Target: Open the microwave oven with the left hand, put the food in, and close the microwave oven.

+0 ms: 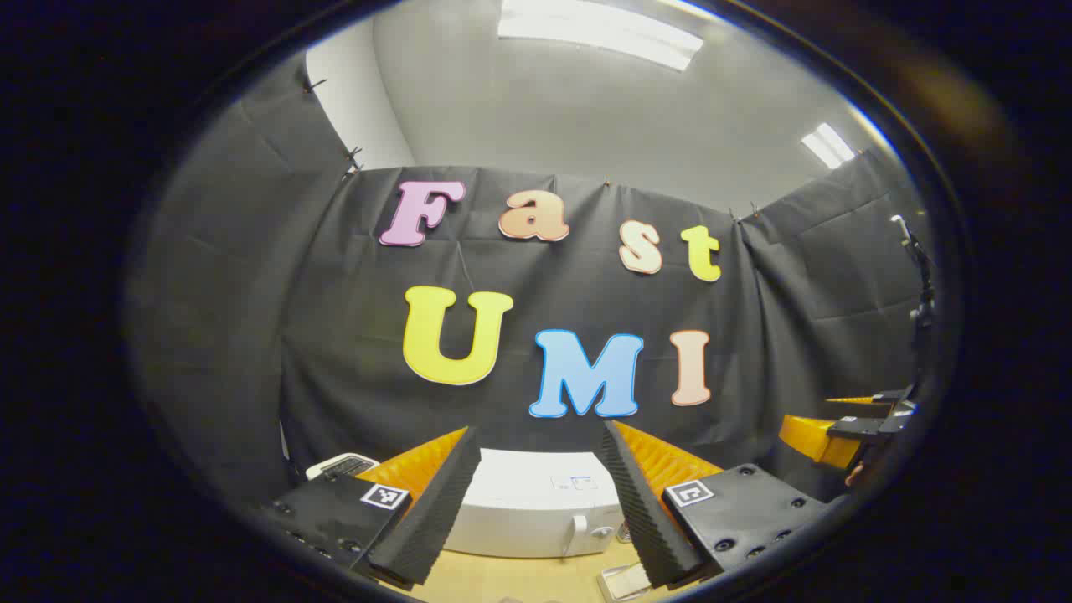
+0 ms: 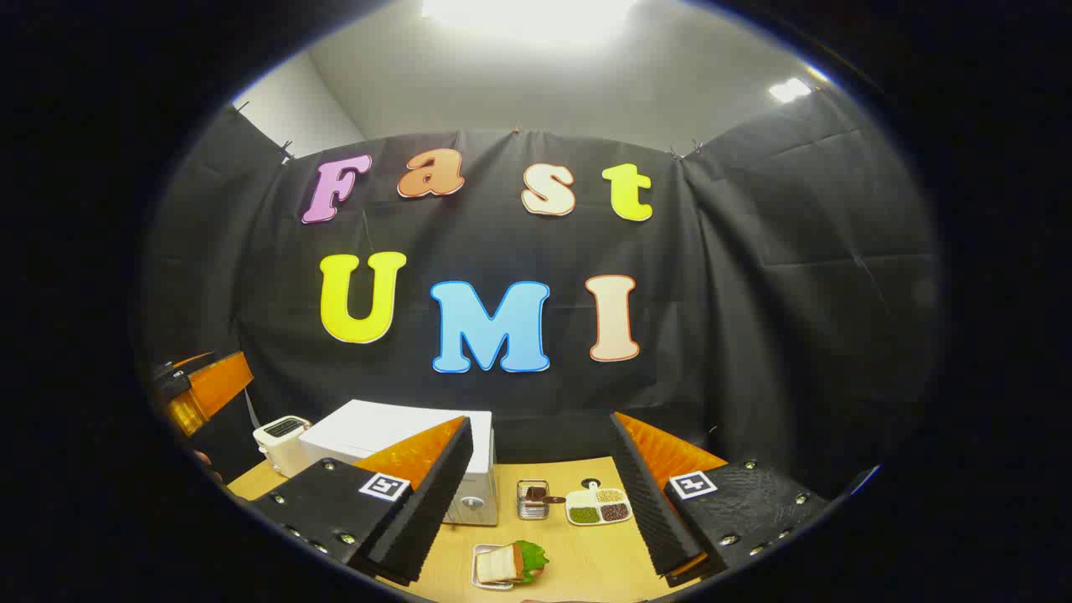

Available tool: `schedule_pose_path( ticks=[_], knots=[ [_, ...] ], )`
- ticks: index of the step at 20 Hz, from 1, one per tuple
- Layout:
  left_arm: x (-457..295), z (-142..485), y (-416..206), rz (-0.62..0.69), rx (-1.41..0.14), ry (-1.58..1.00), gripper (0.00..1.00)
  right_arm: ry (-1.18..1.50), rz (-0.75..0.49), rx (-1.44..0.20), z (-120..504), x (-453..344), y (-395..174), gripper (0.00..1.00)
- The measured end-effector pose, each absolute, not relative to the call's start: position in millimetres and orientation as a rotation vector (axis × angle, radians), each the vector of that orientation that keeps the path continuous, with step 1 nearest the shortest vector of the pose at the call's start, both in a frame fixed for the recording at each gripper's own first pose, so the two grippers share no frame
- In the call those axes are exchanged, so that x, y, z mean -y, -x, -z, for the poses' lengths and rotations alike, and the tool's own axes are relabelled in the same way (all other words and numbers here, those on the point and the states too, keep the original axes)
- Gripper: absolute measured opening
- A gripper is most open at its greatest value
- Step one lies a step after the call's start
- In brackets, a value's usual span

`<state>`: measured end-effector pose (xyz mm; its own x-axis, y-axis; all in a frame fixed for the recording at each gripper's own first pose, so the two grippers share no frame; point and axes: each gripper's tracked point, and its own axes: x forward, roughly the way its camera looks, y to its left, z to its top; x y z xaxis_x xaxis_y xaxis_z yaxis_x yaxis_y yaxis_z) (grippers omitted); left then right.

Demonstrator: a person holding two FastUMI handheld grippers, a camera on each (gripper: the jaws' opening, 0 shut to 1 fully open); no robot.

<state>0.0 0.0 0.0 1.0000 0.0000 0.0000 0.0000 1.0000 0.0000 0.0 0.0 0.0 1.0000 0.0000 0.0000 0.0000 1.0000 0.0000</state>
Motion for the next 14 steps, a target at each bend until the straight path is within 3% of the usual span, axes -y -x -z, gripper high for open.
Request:
schedule_pose_path(
  ticks=[14],
  knots=[
    [18, 22, -15, 0.035, -0.018, 0.018, 0.96, -0.009, -0.05, 0.01, 6, -13, -16, 0.97]
  ],
)
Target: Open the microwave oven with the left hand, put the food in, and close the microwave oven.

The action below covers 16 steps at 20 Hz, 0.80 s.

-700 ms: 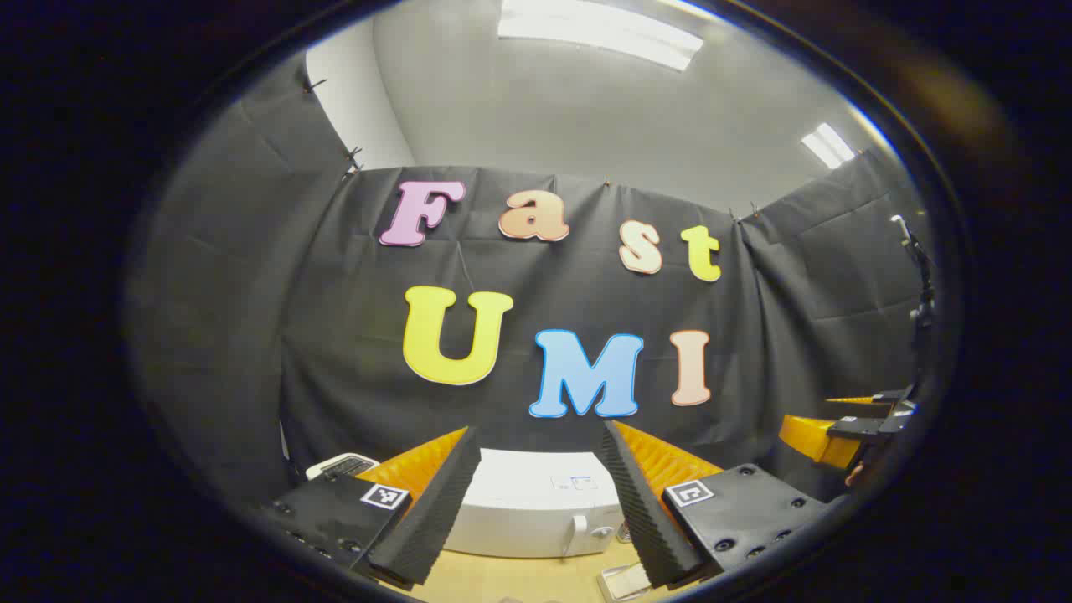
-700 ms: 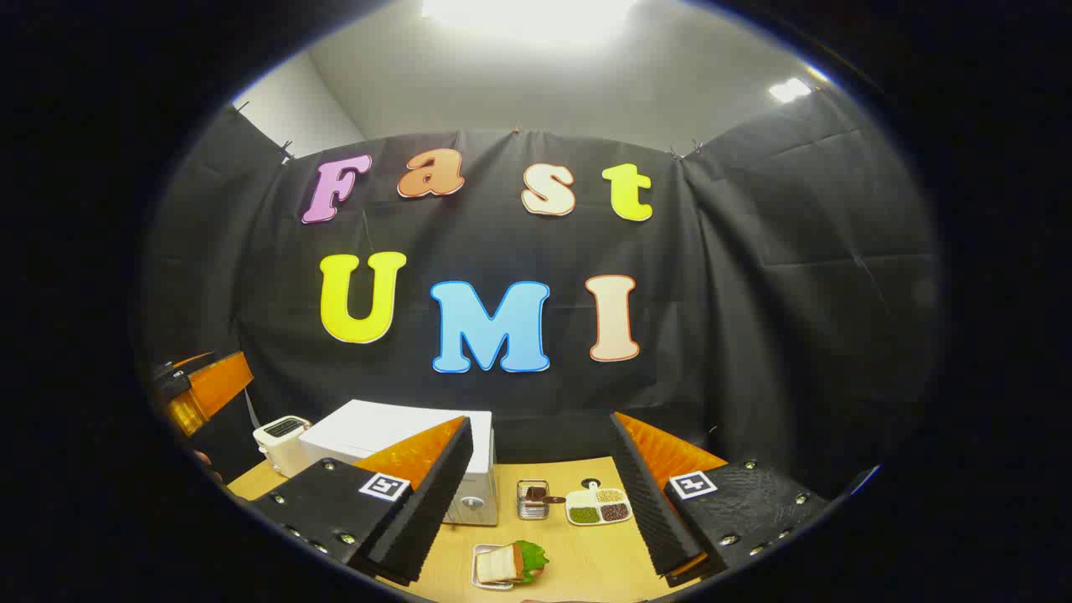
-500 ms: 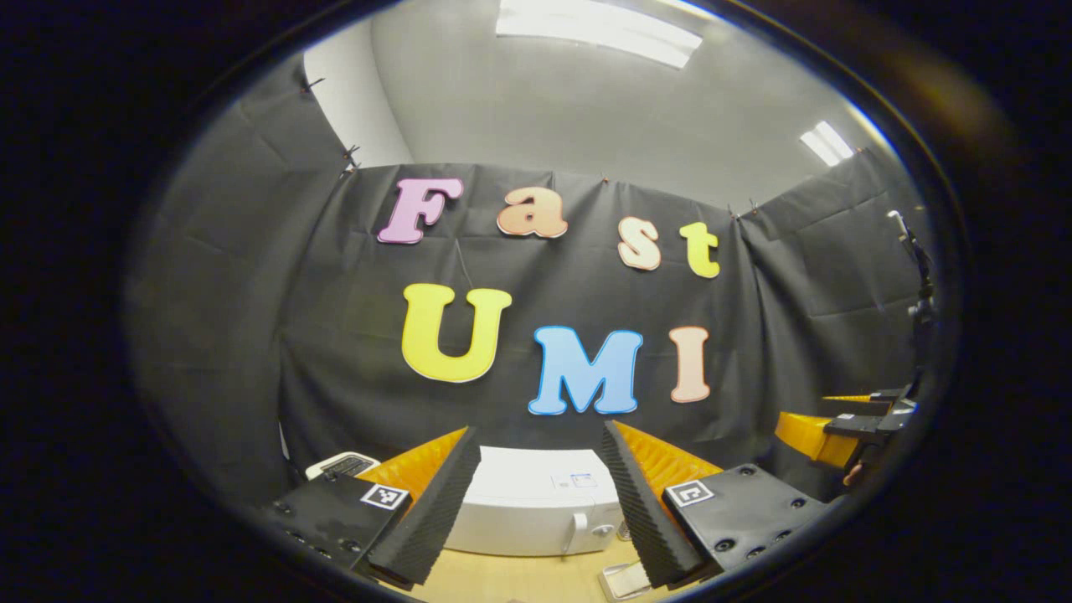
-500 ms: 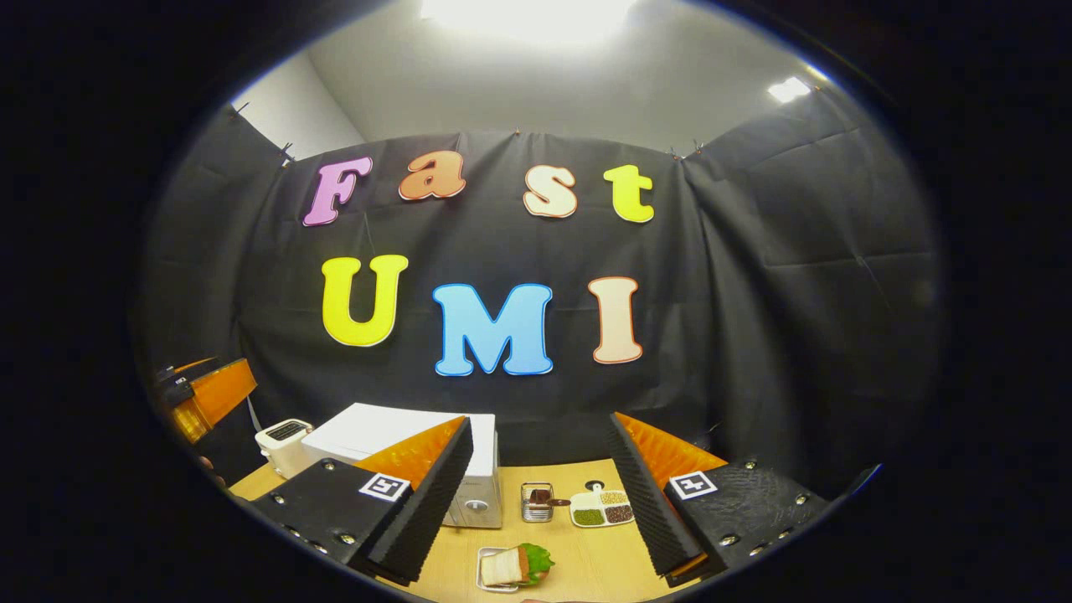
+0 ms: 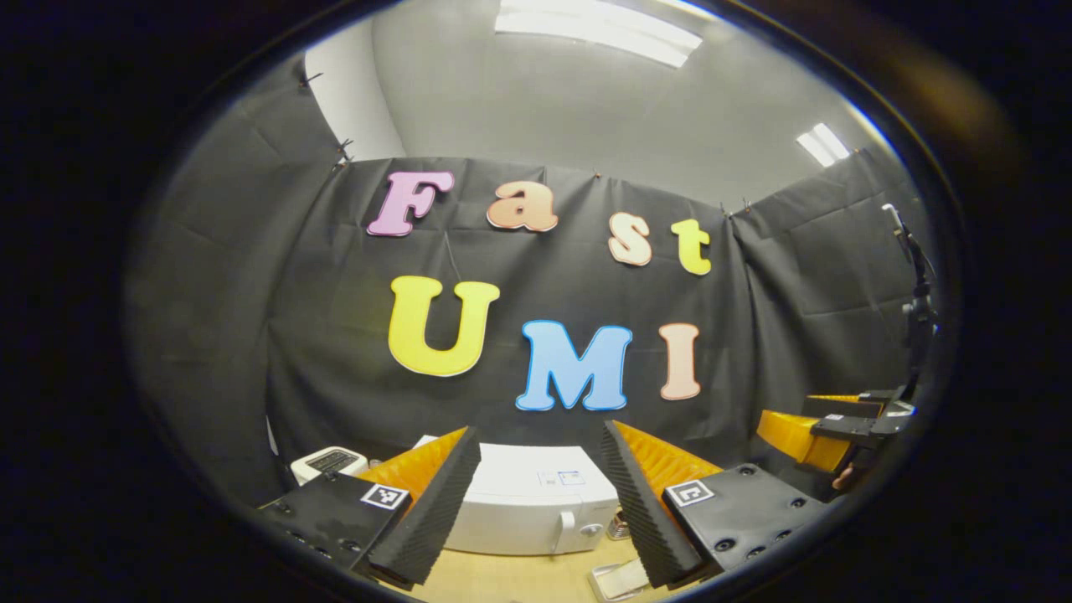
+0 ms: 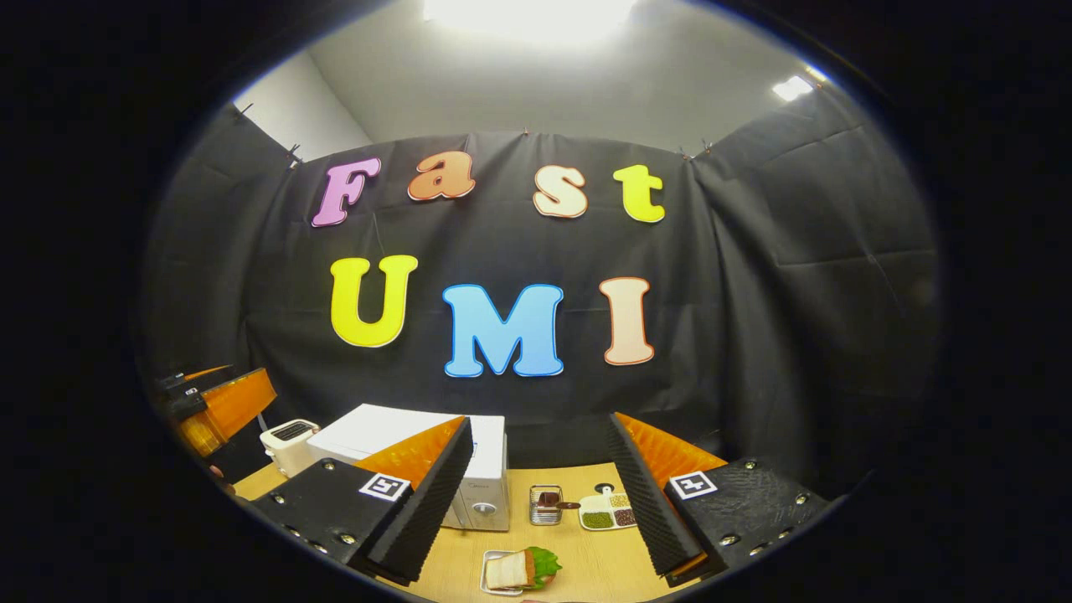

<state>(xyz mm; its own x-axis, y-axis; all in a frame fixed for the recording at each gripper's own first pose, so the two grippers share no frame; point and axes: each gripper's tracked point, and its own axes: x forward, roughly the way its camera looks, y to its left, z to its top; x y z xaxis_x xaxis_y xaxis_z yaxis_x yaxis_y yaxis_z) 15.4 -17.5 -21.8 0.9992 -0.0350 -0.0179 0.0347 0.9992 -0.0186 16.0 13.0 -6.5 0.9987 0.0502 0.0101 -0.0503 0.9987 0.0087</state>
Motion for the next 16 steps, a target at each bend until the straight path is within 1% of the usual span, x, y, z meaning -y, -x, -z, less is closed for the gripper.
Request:
schedule_pose_path(
  ticks=[6, 7, 10, 12, 16],
  knots=[
    [29, 47, -34, 0.029, -0.036, 0.014, 0.96, -0.026, -0.068, 0.005, 13, -4, -32, 0.97],
    [31, 58, -38, 0.032, -0.049, 0.009, 0.97, -0.026, -0.066, -0.001, 16, -2, -36, 0.97],
    [39, 93, -48, 0.05, -0.099, 0.016, 0.95, -0.031, -0.058, -0.021, 26, 5, -46, 0.97],
    [40, 118, -57, 0.052, -0.132, 0.027, 0.96, -0.035, -0.052, -0.033, 33, 9, -52, 0.97],
    [52, 182, -78, 0.07, -0.221, 0.016, 0.96, -0.029, -0.046, -0.073, 51, 18, -68, 0.97]
  ],
)
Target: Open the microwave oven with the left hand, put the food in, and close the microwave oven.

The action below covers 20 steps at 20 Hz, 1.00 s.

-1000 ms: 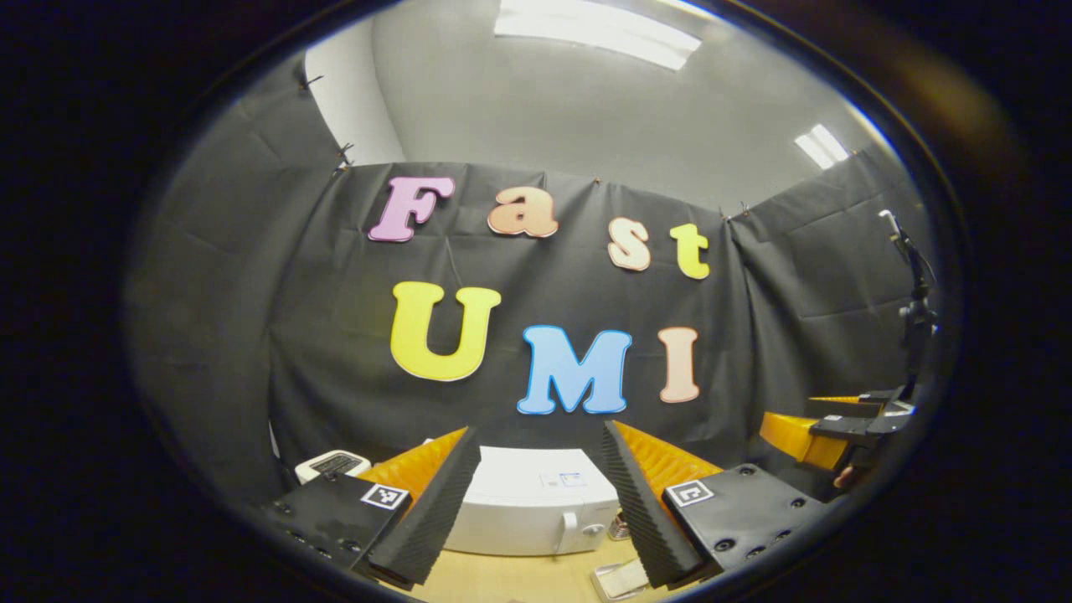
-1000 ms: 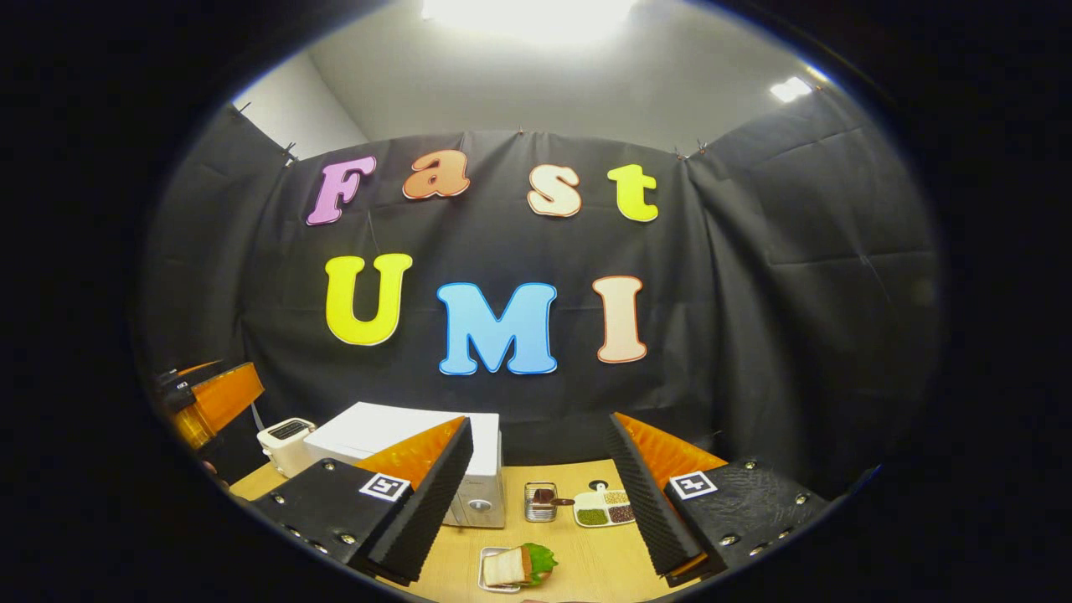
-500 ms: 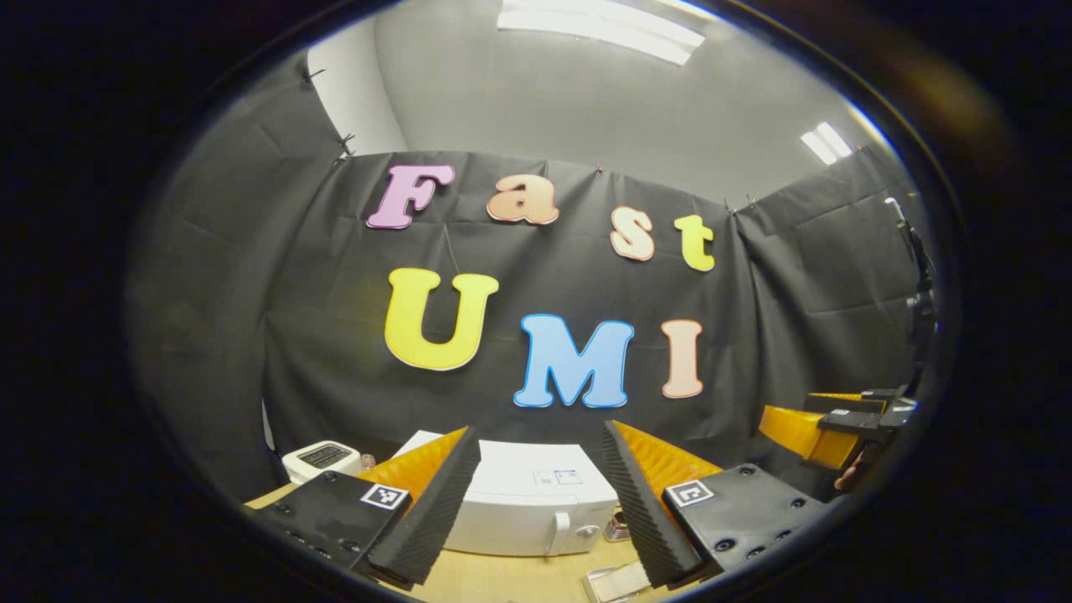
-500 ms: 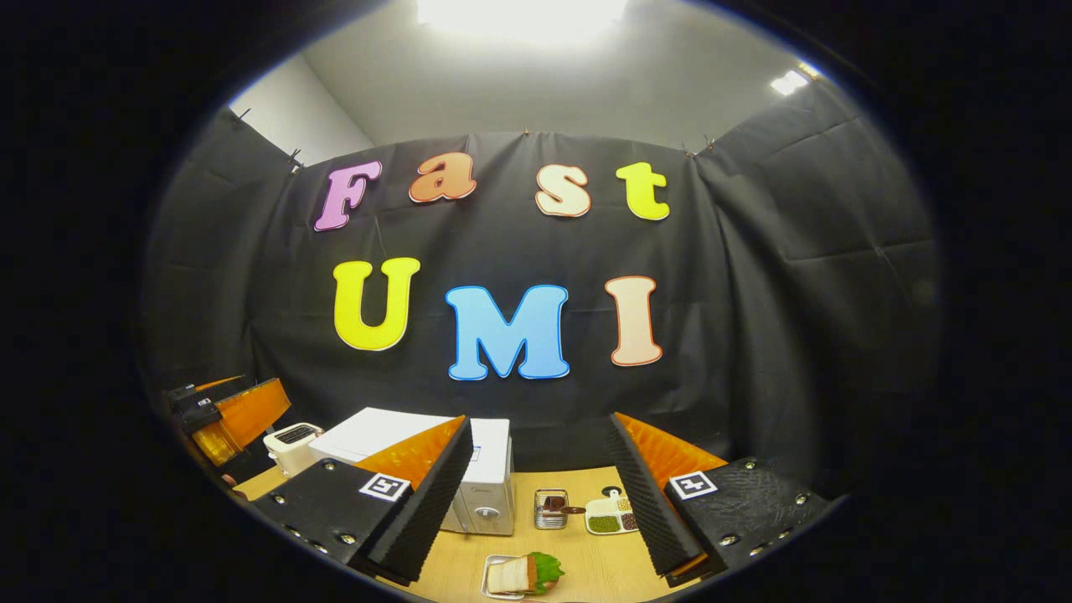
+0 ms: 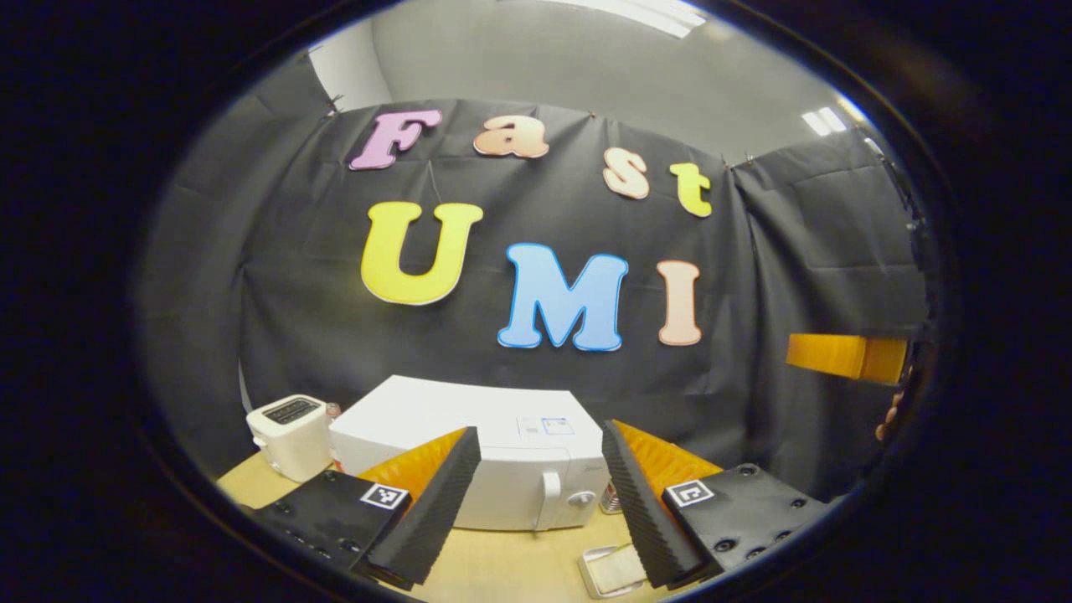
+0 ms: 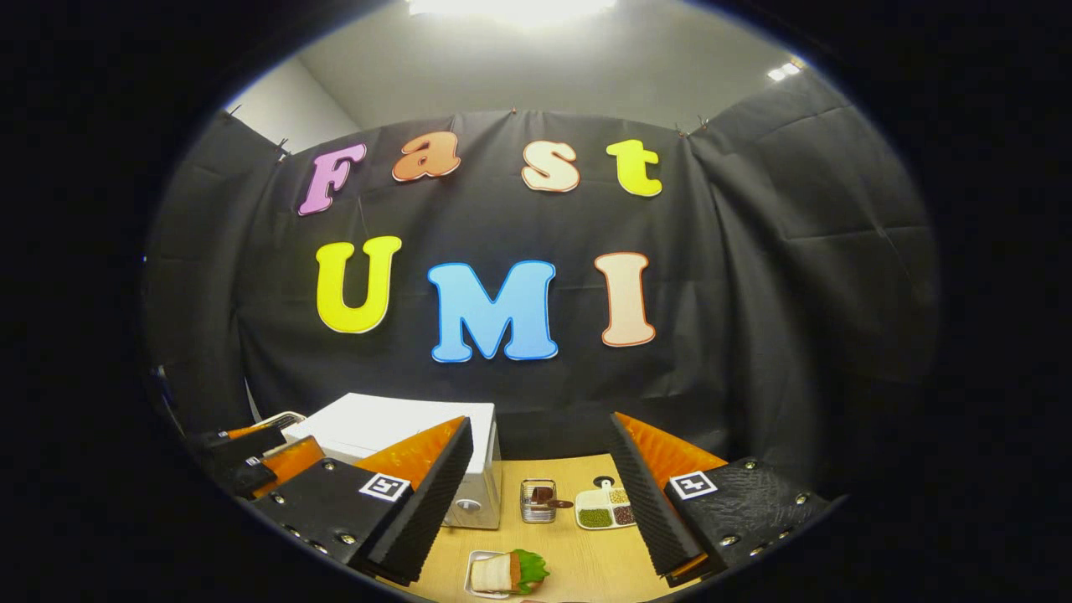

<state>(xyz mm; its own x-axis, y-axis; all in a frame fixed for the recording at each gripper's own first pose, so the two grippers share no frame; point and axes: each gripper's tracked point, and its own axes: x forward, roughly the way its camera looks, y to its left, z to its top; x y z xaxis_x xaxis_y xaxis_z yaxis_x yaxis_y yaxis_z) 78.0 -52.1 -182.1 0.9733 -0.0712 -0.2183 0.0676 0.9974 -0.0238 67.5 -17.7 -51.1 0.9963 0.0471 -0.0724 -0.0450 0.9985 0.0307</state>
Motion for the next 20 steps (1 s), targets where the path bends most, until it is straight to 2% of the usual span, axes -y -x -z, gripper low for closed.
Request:
schedule_pose_path(
  ticks=[9, 17, 18, 20],
  knots=[
    [81, 329, -126, 0.121, -0.462, -0.015, 0.96, -0.028, -0.016, -0.162, 87, 49, -104, 0.96],
    [76, 406, -177, 0.052, -0.593, 0.004, 0.96, -0.037, 0.018, -0.214, 106, 77, -134, 0.97],
    [76, 410, -181, 0.047, -0.596, -0.002, 0.92, -0.037, 0.022, -0.221, 109, 80, -136, 0.97],
    [81, 416, -186, 0.065, -0.601, 0.003, 0.67, -0.041, 0.027, -0.233, 113, 84, -138, 0.97]
  ],
)
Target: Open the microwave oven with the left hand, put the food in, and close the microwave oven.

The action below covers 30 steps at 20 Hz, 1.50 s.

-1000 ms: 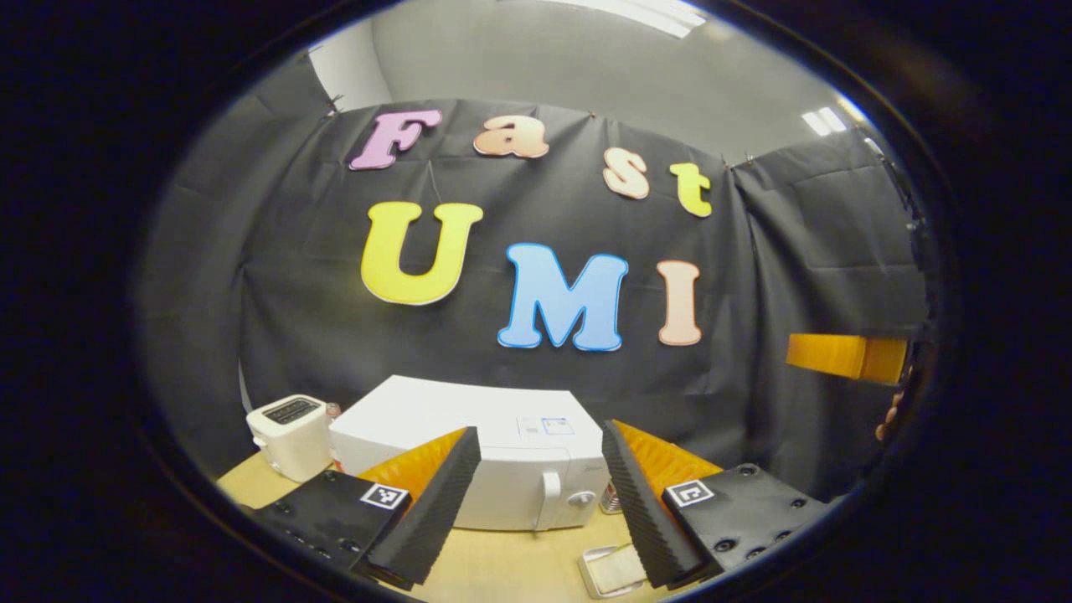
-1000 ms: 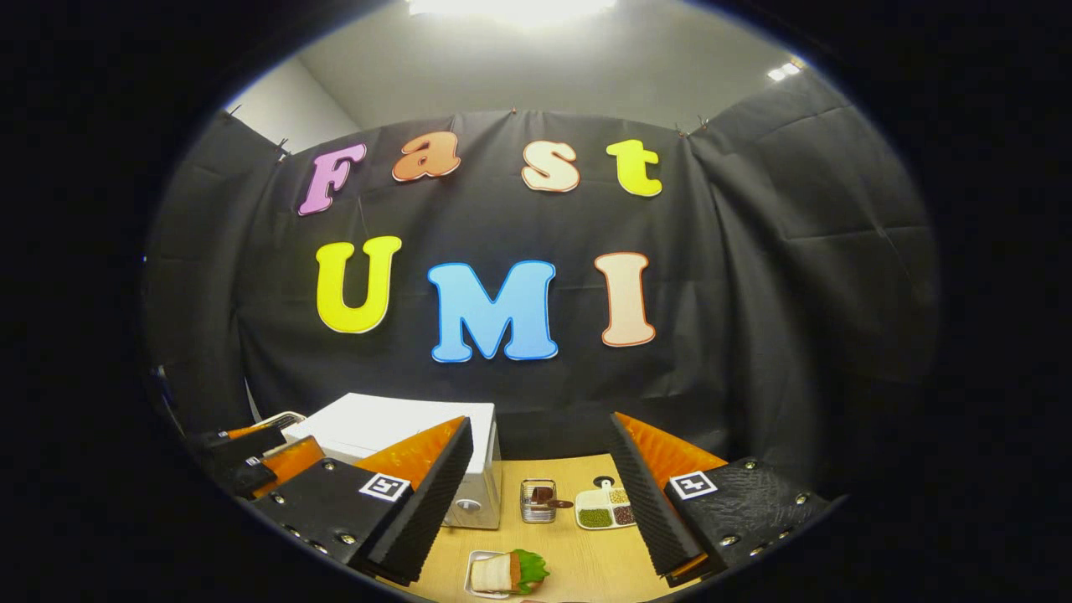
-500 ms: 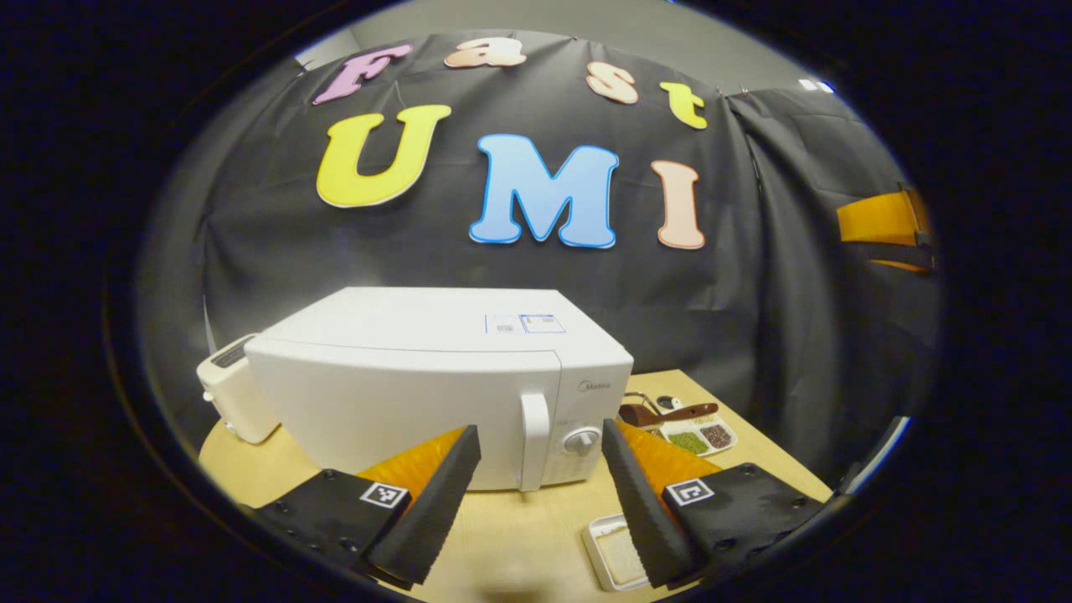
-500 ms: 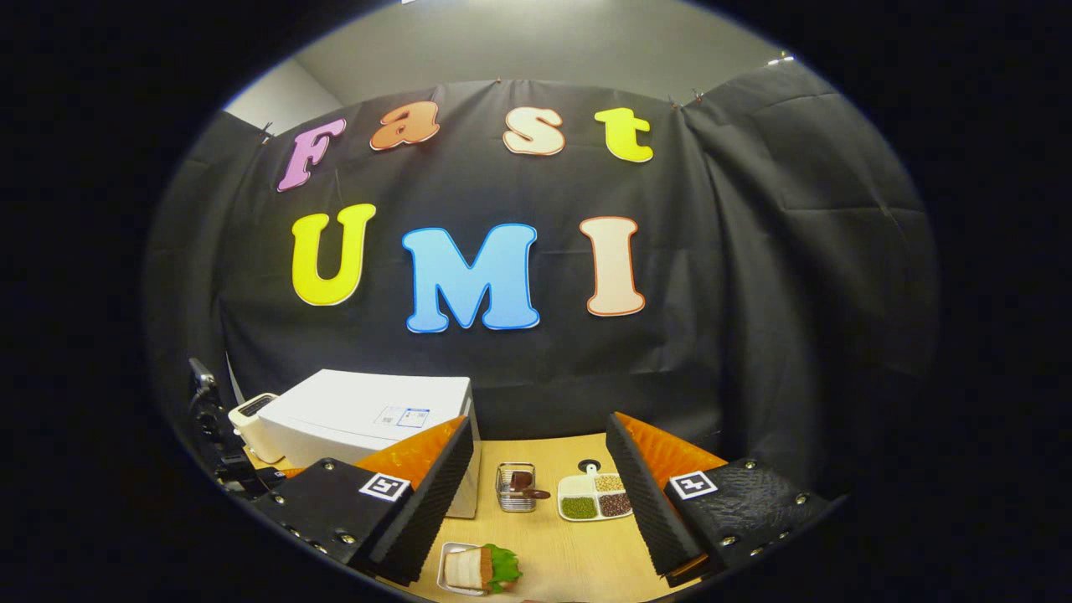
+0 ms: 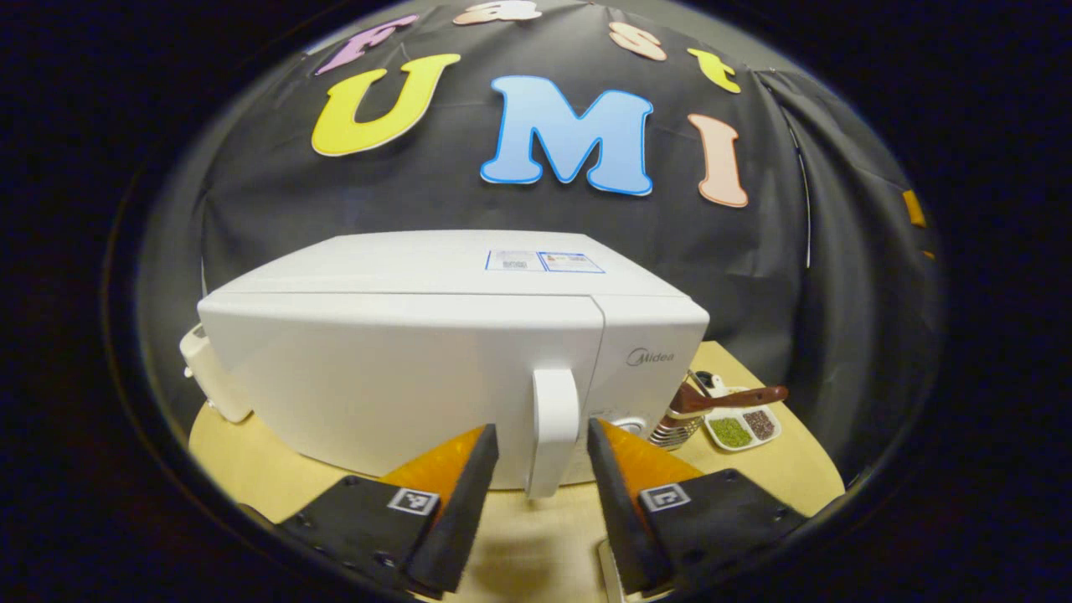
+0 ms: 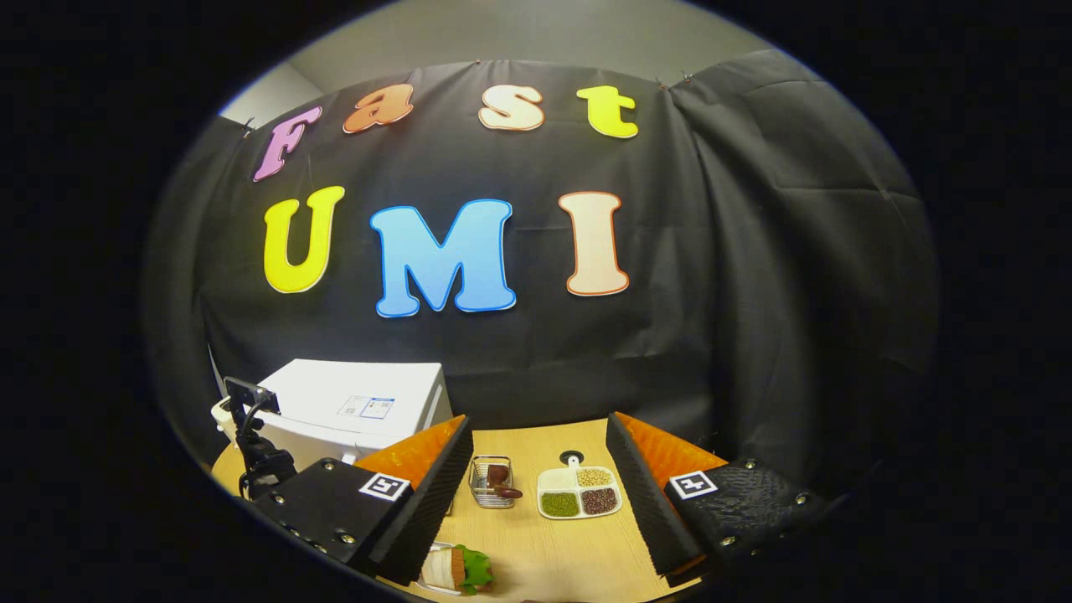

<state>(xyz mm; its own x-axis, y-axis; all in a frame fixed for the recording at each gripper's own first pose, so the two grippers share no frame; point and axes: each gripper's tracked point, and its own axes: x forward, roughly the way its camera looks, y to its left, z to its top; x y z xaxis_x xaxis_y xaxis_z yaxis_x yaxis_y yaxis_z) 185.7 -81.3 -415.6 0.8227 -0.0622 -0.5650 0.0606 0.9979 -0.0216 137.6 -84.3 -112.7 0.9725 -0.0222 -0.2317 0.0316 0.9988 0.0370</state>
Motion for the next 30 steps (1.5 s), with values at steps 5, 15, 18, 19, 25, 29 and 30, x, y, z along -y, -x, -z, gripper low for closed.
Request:
schedule_pose_path(
  ticks=[5, 15, 18, 19, 25, 29, 30],
  knots=[
    [84, 412, -184, 0.055, -0.565, -0.103, 0.27, -0.051, 0.025, -0.242, 116, 87, -137, 0.97],
    [83, 413, -176, 0.107, -0.632, -0.074, 0.11, -0.036, -0.007, -0.24, 114, 74, -125, 0.97],
    [80, 408, -130, 0.132, -0.634, -0.071, 0.11, -0.026, -0.005, -0.236, 114, 73, -117, 0.97],
    [76, 403, -114, 0.148, -0.635, -0.075, 0.11, -0.034, -0.008, -0.241, 115, 70, -115, 0.97],
    [47, 388, -35, 0.226, -0.678, -0.088, 0.11, -0.062, -0.062, -0.237, 110, 33, -93, 0.97],
    [9, 376, 20, 0.209, -0.695, -0.108, 0.1, -0.055, -0.096, -0.223, 106, 7, -71, 0.97],
    [-3, 373, 33, 0.197, -0.7, -0.111, 0.1, -0.059, -0.102, -0.223, 106, 0, -66, 0.98]
  ],
)
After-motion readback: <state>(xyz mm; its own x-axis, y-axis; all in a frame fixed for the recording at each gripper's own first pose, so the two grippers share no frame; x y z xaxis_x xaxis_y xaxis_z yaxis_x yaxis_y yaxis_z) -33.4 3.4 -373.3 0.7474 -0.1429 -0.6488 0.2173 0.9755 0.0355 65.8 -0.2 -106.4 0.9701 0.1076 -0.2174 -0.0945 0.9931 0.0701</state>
